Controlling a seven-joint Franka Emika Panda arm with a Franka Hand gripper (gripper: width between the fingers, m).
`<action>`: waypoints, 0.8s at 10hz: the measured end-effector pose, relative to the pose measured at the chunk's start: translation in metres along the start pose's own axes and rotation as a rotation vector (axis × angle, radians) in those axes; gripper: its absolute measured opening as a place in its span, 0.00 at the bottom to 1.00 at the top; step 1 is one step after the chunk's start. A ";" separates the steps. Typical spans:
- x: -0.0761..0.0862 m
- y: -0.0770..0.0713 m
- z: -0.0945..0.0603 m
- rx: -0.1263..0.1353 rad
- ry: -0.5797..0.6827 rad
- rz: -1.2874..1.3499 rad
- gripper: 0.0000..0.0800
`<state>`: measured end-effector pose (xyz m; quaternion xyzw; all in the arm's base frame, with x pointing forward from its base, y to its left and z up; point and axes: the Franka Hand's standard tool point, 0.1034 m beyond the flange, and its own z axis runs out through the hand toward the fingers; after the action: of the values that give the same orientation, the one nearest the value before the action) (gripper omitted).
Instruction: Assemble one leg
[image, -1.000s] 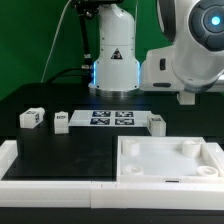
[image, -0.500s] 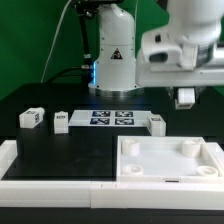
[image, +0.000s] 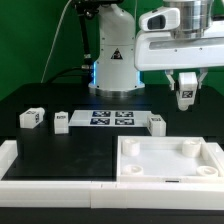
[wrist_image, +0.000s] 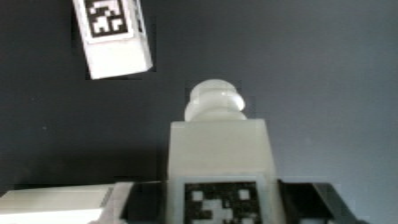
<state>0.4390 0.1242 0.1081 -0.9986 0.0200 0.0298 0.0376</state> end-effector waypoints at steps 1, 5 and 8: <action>0.009 -0.003 -0.001 0.017 0.124 0.005 0.36; 0.041 0.001 -0.009 0.019 0.244 -0.102 0.36; 0.092 -0.005 -0.015 0.026 0.277 -0.152 0.36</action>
Offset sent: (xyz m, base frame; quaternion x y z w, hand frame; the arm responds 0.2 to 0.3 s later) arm 0.0540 -0.0184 0.0088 -0.0279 0.0036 -0.1197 0.9924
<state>0.5315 0.1250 0.1182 -0.9913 -0.0503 -0.1115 0.0493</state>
